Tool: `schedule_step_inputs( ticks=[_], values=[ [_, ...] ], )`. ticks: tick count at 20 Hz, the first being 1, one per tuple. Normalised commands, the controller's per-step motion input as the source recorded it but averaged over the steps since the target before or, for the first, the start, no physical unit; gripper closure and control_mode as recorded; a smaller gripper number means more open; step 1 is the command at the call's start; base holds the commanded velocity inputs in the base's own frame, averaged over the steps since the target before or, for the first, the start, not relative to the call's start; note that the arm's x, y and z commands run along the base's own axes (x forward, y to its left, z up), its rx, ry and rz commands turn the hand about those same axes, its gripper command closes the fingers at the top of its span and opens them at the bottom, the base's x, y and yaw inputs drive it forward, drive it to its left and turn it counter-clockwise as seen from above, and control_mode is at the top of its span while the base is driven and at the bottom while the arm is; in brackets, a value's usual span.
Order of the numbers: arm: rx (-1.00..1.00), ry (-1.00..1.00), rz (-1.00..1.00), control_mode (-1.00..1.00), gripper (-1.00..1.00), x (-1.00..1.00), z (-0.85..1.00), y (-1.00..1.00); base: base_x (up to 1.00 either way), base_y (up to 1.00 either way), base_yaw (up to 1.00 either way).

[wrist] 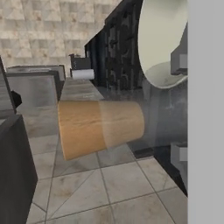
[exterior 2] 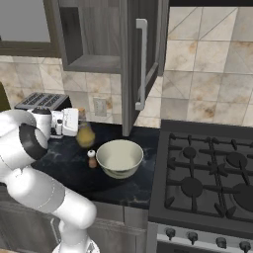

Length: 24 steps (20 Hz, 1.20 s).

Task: Retrieve the bottle and the shaker from the cabinet and place them next to the mixing bowl on the counter. Then add garlic from the fridge to the mixing bowl.

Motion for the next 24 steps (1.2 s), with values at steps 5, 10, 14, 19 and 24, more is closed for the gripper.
schedule_step_inputs(
  ticks=[5,10,14,19,24],
  values=[
    [0.00,-0.19,0.00,-1.00,1.00,-0.22,-0.29,-0.01,0.00,0.00,0.00],
    [0.00,-0.16,-0.01,-1.00,1.00,-0.32,-0.28,-0.32,0.00,0.00,0.00],
    [0.00,0.00,-0.05,-1.00,1.00,-0.05,-0.03,-0.56,0.00,0.00,0.00],
    [0.00,0.00,-0.03,-1.00,1.00,0.00,-0.04,-0.32,0.00,0.00,0.00],
    [0.00,0.00,0.00,-1.00,1.00,0.00,-0.07,0.02,0.00,0.00,0.00]
  ],
)
